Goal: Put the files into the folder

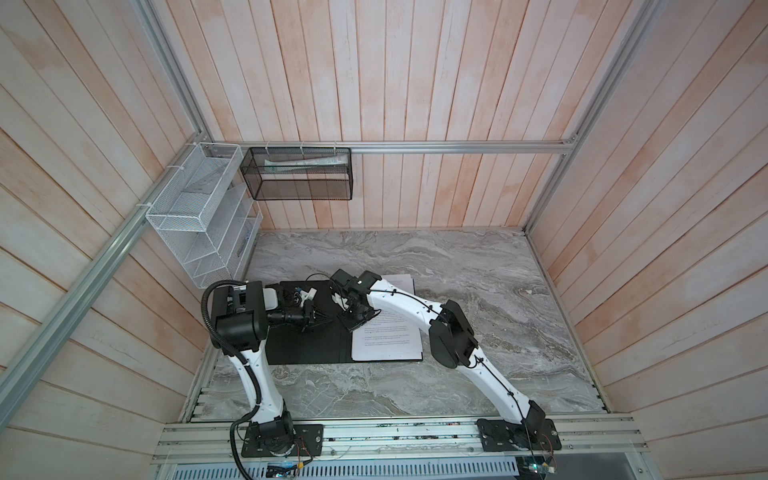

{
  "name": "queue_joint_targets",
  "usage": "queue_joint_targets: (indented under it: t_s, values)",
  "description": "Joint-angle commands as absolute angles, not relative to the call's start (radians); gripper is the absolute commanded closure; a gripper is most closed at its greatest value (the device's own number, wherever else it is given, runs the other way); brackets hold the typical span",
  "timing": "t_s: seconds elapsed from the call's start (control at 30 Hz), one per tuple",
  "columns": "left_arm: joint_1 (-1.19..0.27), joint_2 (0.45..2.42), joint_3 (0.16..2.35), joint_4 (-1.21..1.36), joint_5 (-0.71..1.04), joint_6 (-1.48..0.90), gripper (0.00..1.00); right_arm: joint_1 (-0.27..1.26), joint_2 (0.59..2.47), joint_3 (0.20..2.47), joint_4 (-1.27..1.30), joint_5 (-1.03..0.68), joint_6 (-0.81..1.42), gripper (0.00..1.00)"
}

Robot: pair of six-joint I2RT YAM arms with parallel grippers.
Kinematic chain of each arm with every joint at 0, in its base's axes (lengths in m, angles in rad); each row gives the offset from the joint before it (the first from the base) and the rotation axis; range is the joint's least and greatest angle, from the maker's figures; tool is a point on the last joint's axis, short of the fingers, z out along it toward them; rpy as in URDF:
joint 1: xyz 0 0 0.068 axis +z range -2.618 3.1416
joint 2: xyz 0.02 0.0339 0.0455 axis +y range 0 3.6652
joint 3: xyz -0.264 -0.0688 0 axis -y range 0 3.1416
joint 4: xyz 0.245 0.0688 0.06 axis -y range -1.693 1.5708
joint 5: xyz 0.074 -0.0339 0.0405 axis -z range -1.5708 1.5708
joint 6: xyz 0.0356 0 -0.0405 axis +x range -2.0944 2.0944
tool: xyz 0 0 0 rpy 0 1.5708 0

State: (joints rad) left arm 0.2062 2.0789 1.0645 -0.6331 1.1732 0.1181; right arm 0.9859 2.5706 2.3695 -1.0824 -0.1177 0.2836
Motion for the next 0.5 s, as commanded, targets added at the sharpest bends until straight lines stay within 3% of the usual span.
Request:
queue_joint_targets:
  t_s: [0.0,0.47]
  values:
    - [0.205,2.093,1.040,-0.608,1.109,0.114,1.00,0.981,2.655,2.367,-1.202,-0.074,0.273,0.91]
    - [0.205,2.091,1.040,-0.608,1.108,0.115,1.00,0.957,2.594,2.461,-1.211,-0.106,0.285,0.89]
